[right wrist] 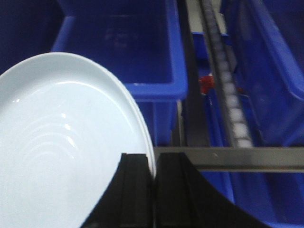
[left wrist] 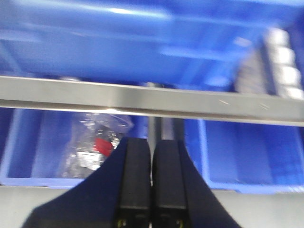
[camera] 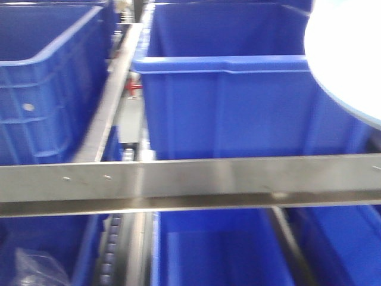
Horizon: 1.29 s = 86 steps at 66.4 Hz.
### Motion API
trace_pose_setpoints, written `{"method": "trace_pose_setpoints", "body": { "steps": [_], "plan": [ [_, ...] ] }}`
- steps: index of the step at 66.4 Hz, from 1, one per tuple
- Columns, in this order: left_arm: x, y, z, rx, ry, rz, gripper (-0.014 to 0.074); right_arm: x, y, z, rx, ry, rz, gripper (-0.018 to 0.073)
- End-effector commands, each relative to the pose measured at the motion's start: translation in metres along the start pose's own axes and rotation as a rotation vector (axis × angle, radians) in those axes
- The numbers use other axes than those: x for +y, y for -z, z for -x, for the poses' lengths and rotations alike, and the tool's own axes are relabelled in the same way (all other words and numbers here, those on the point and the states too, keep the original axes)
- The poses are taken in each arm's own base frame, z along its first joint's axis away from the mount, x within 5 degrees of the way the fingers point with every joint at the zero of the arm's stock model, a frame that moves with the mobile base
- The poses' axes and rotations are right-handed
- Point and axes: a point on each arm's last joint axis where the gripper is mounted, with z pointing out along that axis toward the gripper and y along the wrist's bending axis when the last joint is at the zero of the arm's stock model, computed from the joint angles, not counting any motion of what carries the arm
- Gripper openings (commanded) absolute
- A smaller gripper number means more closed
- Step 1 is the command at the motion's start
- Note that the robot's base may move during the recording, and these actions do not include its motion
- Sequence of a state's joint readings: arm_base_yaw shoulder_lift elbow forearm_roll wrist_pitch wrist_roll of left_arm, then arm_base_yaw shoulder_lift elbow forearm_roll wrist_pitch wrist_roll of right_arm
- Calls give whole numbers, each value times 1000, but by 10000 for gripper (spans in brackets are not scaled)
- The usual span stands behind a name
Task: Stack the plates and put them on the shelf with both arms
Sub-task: 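Lower the plate stack into the blue bin with the right gripper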
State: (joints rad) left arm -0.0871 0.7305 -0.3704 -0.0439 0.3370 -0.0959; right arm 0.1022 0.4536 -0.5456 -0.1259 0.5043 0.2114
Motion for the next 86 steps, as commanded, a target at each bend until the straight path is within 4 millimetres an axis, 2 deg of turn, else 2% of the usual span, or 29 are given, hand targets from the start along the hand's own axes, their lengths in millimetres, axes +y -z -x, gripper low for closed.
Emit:
{"method": "trace_pose_setpoints", "body": {
  "steps": [1,86],
  "plan": [
    [-2,4,16,-105,11,-11,83,2,5,18,-126,8,12,57],
    [-2,4,16,-105,11,-11,83,2,5,18,-126,8,12,57]
  ]
}}
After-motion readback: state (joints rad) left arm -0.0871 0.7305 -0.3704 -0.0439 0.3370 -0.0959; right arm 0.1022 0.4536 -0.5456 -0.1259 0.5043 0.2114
